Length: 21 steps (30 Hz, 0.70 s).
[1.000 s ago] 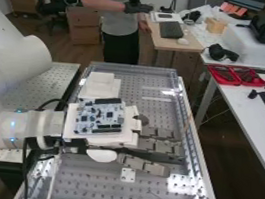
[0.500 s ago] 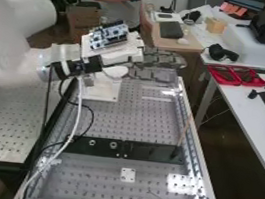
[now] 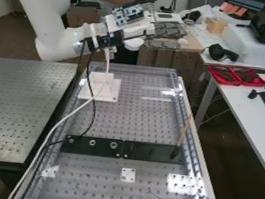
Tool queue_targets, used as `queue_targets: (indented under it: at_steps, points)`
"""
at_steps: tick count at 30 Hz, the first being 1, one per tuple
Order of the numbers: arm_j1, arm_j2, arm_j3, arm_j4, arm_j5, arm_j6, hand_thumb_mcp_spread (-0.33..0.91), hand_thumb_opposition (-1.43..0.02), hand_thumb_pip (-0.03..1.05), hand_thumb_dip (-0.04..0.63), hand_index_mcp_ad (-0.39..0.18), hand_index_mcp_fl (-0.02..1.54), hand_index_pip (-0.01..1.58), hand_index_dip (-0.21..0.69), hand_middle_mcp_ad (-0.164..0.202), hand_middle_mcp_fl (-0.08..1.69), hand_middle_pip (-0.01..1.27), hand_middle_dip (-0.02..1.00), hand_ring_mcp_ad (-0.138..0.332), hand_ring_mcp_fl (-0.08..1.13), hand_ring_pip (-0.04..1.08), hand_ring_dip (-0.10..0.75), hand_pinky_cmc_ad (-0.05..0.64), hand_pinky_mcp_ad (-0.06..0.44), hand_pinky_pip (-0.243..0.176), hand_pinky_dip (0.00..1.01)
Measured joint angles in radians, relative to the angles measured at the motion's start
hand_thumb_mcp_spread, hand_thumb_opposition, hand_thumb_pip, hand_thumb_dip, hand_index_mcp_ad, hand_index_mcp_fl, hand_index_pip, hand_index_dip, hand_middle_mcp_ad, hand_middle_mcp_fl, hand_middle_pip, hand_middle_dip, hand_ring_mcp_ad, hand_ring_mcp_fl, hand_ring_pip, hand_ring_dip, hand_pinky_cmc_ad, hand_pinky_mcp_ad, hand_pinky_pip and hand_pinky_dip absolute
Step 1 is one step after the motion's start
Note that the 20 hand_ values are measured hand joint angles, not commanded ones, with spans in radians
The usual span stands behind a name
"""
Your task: Grab the paper clip and place it in the clear container
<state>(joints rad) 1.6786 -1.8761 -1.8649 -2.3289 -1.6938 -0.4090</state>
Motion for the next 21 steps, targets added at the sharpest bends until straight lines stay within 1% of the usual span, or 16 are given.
queue_targets:
  at_steps: [2, 4, 7, 14, 15, 21]
  points:
    - [0.032, -0.019, 0.015, -0.01, 0.026, 0.003, 0.52, -0.99, 0.56, 0.269, -0.197, 0.73, 1.25, 0.04, 0.04, 0.14, 0.14, 0.21, 0.113, 0.01, 0.1, 0.14, 0.323, 0.274, -0.026, 0.19]
    - [0.061, -0.055, 0.043, -0.03, 0.05, 0.006, 0.52, -0.99, 0.56, 0.269, -0.197, 0.73, 1.25, 0.037, 0.044, 0.14, 0.14, 0.21, 0.113, 0.01, 0.1, 0.14, 0.323, 0.274, -0.026, 0.19]
    - [0.076, -0.101, 0.083, -0.061, 0.064, 0.011, 0.52, -0.99, 0.56, 0.265, -0.197, 0.73, 1.25, 0.037, 0.044, 0.14, 0.14, 0.21, 0.113, 0.01, 0.1, 0.14, 0.325, 0.274, -0.026, 0.19]
    - [0.092, -0.186, 0.157, -0.124, 0.085, 0.026, 0.52, -0.99, 0.56, 0.265, -0.197, 0.73, 1.25, 0.031, 0.044, 0.14, 0.14, 0.21, 0.113, 0.01, 0.1, 0.143, 0.321, 0.274, -0.026, 0.19]
    - [0.095, -0.207, 0.174, -0.141, 0.093, 0.027, 0.52, -0.99, 0.56, 0.265, -0.197, 0.73, 1.25, 0.031, 0.044, 0.14, 0.14, 0.21, 0.113, 0.01, 0.1, 0.14, 0.321, 0.274, -0.026, 0.19]
    - [0.099, -0.26, 0.213, -0.2, 0.128, 0.023, 0.52, -0.99, 0.56, 0.265, -0.197, 0.73, 1.25, 0.033, 0.044, 0.14, 0.14, 0.21, 0.113, 0.01, 0.1, 0.14, 0.321, 0.271, -0.026, 0.19]
